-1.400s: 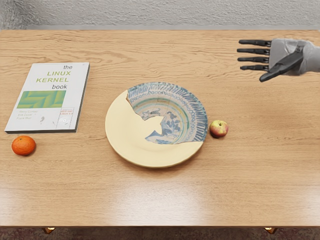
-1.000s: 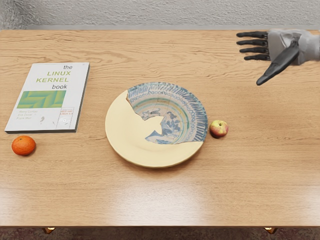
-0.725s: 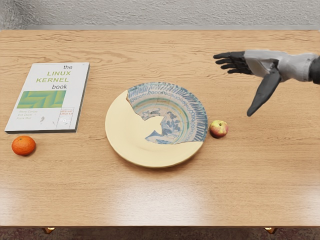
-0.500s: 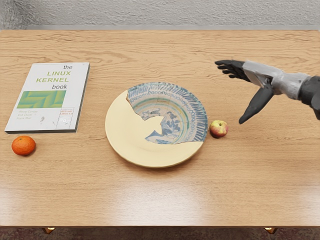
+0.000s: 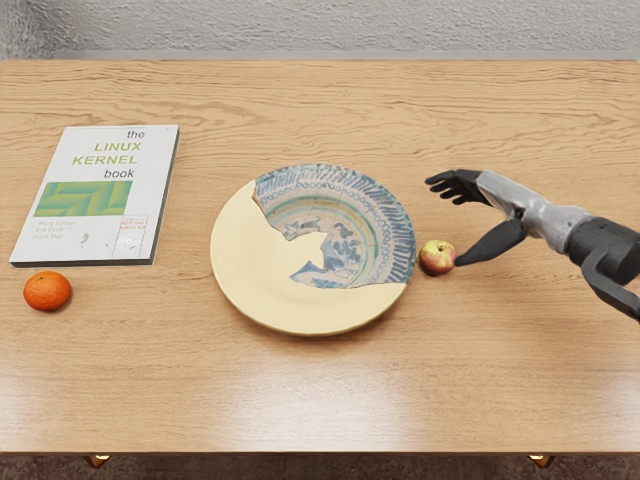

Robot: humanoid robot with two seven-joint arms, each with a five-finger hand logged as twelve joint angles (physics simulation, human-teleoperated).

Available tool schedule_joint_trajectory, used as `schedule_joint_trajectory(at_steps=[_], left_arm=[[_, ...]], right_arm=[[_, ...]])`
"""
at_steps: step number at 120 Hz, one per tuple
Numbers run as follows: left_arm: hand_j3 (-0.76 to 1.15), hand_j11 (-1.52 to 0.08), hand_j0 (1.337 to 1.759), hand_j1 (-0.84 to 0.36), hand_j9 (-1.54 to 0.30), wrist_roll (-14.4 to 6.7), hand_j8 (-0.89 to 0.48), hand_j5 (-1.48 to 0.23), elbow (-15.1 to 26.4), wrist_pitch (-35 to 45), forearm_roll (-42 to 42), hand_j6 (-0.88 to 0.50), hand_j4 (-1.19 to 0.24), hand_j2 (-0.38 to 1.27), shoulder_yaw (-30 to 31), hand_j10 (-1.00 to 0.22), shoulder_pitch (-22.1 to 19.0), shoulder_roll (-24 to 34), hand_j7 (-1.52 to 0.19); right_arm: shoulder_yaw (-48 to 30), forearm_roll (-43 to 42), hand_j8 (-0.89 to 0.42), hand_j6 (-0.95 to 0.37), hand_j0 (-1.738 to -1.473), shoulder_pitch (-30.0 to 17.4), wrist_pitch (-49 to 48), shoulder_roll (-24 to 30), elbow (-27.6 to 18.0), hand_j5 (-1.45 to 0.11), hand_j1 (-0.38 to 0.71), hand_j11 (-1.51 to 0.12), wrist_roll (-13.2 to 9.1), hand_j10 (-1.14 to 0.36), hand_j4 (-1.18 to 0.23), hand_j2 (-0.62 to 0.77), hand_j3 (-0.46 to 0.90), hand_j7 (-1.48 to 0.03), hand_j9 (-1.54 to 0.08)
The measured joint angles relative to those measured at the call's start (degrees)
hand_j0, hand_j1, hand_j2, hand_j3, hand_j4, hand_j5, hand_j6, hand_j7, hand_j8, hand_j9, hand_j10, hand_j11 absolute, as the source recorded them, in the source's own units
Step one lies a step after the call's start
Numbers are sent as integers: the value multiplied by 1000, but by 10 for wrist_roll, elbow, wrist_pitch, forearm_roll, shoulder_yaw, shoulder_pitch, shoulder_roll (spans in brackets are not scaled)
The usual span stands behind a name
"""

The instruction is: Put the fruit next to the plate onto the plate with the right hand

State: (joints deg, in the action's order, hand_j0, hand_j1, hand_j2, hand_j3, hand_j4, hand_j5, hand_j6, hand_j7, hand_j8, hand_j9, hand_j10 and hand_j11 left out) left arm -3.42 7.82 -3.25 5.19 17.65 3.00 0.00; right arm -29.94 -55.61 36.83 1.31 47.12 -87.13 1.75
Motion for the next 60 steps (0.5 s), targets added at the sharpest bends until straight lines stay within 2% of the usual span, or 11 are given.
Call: schedule_joint_trajectory(at_steps=[21,60], left_arm=[[0,-318,1658,55,-318,0,-245,-318,0,0,0,-245,-245,49,0,-245,0,0,-318],[0,-318,1658,55,-318,0,-245,-318,0,0,0,-245,-245,49,0,-245,0,0,-318]], right_arm=[[23,-16,-293,-294,-1658,-17,51,-14,5,-376,-5,-376,5,-292,-292,-54,0,-375,-376],[70,-22,-289,-290,-1658,-18,110,-63,49,-372,-9,-371,-2,-288,-289,-53,0,-371,-372]])
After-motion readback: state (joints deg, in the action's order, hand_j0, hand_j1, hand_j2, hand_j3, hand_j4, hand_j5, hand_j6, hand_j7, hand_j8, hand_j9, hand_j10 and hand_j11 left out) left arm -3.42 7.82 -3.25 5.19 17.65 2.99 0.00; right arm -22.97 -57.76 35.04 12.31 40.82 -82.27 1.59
